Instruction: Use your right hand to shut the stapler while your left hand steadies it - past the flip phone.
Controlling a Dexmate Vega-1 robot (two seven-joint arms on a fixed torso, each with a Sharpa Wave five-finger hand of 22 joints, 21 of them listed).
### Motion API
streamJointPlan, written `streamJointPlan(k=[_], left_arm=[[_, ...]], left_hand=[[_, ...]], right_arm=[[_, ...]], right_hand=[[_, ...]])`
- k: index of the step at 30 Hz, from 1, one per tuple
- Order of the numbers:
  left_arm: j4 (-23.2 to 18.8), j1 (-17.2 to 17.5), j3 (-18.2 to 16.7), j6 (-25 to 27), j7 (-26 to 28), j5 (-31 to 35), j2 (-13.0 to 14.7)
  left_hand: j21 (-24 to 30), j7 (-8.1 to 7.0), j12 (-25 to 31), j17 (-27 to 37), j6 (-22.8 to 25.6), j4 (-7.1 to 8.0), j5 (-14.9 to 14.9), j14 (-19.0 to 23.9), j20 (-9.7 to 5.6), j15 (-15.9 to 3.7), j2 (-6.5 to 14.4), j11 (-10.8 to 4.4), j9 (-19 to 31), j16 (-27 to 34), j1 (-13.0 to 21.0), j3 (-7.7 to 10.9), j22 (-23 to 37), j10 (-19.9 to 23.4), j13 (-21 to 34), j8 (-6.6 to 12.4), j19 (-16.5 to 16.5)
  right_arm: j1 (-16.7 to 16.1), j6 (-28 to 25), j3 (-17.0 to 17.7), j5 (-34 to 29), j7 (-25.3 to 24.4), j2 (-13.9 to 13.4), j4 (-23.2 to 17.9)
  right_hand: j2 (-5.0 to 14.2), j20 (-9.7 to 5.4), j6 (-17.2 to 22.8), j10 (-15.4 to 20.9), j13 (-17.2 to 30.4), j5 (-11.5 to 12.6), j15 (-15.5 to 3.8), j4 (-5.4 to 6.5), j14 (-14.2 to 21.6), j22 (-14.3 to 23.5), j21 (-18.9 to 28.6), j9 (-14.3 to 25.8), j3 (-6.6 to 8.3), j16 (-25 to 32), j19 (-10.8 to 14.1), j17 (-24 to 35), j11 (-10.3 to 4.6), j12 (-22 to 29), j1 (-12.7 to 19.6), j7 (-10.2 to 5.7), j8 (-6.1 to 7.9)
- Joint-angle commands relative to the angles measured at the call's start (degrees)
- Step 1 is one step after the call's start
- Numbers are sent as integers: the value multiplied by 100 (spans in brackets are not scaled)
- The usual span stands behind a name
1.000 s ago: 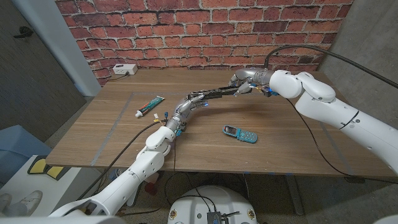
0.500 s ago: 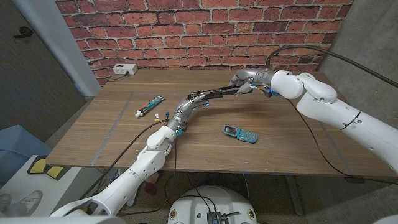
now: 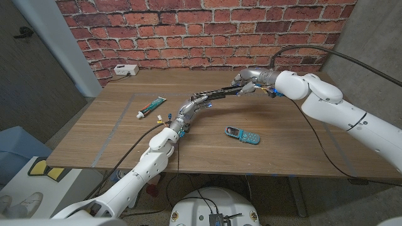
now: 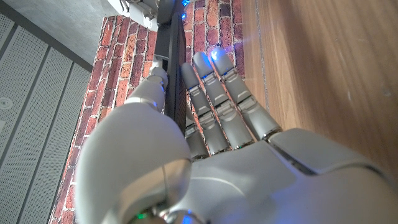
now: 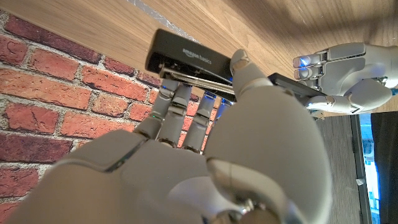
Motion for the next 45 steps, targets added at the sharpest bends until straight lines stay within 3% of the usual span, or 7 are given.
streamJointPlan(k=[1, 5, 12, 22, 31, 39, 45], left_arm=[[72, -14, -27, -27, 61, -22, -82], [69, -29, -21, -8, 119, 18, -85], [-18, -43, -6, 61, 155, 63, -34], [-126, -9, -38, 122, 233, 66, 39], [-72, -7, -39, 99, 178, 26, 17], [-40, -9, -40, 88, 130, 8, 16], [-15, -10, -43, 77, 89, -3, 22]], left_hand=[[77, 375, 32, 17, 428, 298, -10, -44, -208, -391, 597, -12, 48, -16, 635, 370, 13, 37, 25, 65, -25], [109, 371, 22, 26, 443, 300, -13, -44, -211, -382, 593, -13, 74, -17, 631, 378, 15, 44, 23, 76, -30], [169, 360, 8, 46, 448, 292, -17, -37, -222, -390, 577, 2, 124, -12, 629, 388, 16, 55, 26, 87, -47], [249, 365, -10, 68, 445, 291, -19, -38, -228, -384, 569, 1, 190, -15, 615, 401, 15, 64, 36, 94, -83], [324, 357, -24, 84, 451, 286, -20, -43, -229, -389, 564, -2, 224, -21, 609, 418, 13, 70, 51, 86, -116], [380, 355, -35, 97, 465, 280, -21, -42, -229, -393, 559, -5, 231, -23, 606, 429, 9, 71, 63, 73, -136], [407, 329, -45, 103, 474, 281, -23, -41, -231, -390, 555, -5, 227, -25, 599, 433, 7, 73, 63, 61, -160]], right_arm=[[29, 85, -10, -36, 0, -56, 54], [26, 104, -5, -52, -5, -72, 89], [79, 90, -6, -62, 126, -106, 108], [140, 112, 22, 95, 347, -158, 167], [-215, -93, 386, 548, -103, -193, 129], [-538, -627, 710, 995, -561, -185, -28], [-776, -1013, 1006, 1678, -968, -45, 19]], right_hand=[[-187, -723, -705, -605, -144, 37, -903, 222, -725, -7, -274, -99, 226, -122, -218, -554, 64, -434, -160, -56, 8], [-279, -655, -1054, -1023, -228, 34, -886, 218, -1233, -10, -465, -175, 193, -108, -418, -836, 106, -542, -254, -60, 10], [-381, -265, -1685, -2015, -431, 24, -843, 257, -2585, -43, -1099, -345, -44, -48, -1212, -1194, 125, -586, -425, -92, -12], [-562, 77, -2174, -2604, -595, -33, -671, 434, -3151, -43, -1512, -488, -465, 27, -1439, -1389, 257, -542, -956, 1, 3], [-581, 423, -2306, -2658, -752, -76, -288, 784, -2810, -35, -1693, -635, -829, 244, -974, -1608, 389, -467, -1801, 217, 66], [-404, 545, -2391, -2578, -874, -52, -138, 1200, -2399, -19, -1779, -756, -1034, 352, -419, -1830, 657, -417, -2617, 462, 89], [-324, 496, -2344, -2210, -948, -19, -19, 1387, -2210, -8, -1850, -840, -1129, 379, -151, -1971, 901, -304, -3007, 650, 127]])
